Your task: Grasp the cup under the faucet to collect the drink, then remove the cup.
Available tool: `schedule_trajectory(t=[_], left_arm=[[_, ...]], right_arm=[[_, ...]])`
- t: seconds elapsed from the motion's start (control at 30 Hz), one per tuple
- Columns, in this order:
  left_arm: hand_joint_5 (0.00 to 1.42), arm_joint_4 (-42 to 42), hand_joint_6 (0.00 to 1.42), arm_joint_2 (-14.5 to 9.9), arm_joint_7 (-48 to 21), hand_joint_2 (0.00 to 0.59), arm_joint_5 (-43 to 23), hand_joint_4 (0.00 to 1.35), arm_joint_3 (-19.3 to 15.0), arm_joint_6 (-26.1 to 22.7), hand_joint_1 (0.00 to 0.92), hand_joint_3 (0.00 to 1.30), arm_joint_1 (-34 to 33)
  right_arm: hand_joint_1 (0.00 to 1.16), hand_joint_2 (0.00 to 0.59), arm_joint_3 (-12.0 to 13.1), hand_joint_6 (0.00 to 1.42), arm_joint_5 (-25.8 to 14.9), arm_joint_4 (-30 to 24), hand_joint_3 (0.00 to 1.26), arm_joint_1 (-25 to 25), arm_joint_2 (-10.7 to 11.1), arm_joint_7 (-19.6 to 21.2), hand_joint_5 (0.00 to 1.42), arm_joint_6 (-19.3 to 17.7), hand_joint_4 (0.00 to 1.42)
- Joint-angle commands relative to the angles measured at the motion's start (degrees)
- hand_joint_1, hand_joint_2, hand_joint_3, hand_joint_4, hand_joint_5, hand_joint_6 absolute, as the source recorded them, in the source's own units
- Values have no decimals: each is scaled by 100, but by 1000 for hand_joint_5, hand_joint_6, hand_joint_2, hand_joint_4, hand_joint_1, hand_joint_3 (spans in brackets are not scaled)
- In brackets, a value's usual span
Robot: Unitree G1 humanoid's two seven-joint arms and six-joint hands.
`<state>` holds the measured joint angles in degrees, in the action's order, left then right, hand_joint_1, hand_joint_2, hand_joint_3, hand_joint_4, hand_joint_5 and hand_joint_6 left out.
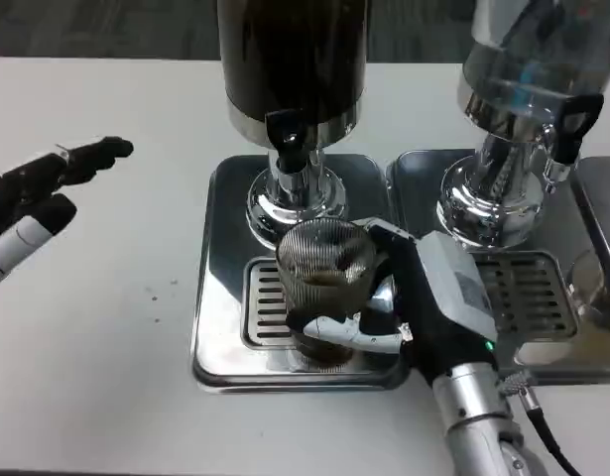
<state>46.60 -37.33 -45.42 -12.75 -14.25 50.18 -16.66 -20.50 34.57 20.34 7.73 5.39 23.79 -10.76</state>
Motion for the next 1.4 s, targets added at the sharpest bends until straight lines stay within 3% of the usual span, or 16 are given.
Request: schedule_trajectory(t=[0.03,0.4,1.0,1.4], left_arm=[[124,68,124,37,41,133,87,123,97,51,0,238,-119],[124,163,124,74,41,134,80,123,215,97,0,229,-205],[126,155,124,362,-62,135,253,115,578,250,0,223,-222],[93,46,124,361,-65,140,352,69,799,483,0,204,-112]], right_arm=[[788,175,111,1256,-63,-266,481,-50,23,63,841,-112,611],[788,190,171,1273,-11,-396,511,-125,9,218,867,-192,635],[783,242,467,1289,-81,-1250,541,-628,182,80,895,-159,662],[783,256,506,1288,-95,-1832,542,-1014,181,-32,905,-148,654]])
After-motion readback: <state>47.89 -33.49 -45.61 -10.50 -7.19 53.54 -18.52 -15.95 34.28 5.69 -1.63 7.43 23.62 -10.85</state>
